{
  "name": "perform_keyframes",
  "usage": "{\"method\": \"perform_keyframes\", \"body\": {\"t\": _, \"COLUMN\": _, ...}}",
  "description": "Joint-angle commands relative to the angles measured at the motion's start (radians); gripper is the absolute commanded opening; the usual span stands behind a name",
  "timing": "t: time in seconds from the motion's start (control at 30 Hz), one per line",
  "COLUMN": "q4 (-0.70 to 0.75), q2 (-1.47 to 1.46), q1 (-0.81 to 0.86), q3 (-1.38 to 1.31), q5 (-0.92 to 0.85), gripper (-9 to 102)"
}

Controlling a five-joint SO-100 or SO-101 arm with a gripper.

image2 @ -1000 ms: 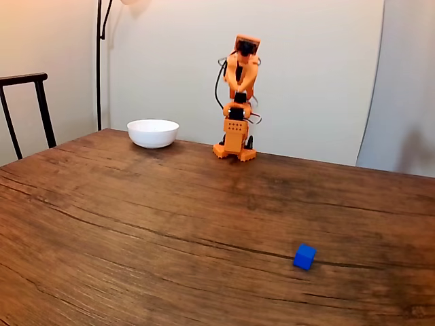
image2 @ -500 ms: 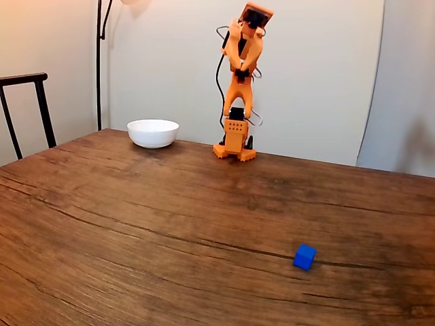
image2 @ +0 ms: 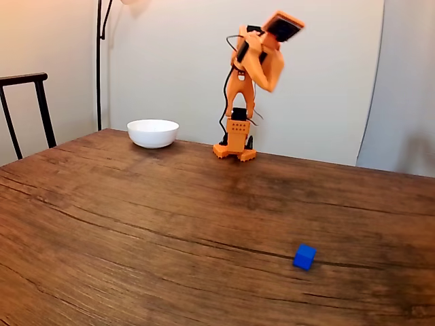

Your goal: Grasp the cube and drop it in the bowl

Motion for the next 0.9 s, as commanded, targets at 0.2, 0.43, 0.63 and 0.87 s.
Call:
{"method": "perform_keyframes", "body": {"t": 0.2, "q4": -0.307, "q2": -0.192, "q1": -0.049, "q3": -0.057, "q5": -0.029, "gripper": 0}}
{"method": "perform_keyframes", "body": {"t": 0.43, "q4": -0.419, "q2": -0.316, "q1": -0.075, "q3": -0.057, "q5": -0.054, "gripper": 0}}
{"method": "perform_keyframes", "body": {"t": 0.63, "q4": -0.543, "q2": -0.391, "q1": -0.1, "q3": -0.057, "q5": -0.055, "gripper": 0}}
{"method": "perform_keyframes", "body": {"t": 0.87, "q4": -0.713, "q2": -0.525, "q1": -0.132, "q3": -0.058, "q5": -0.057, "gripper": 0}}
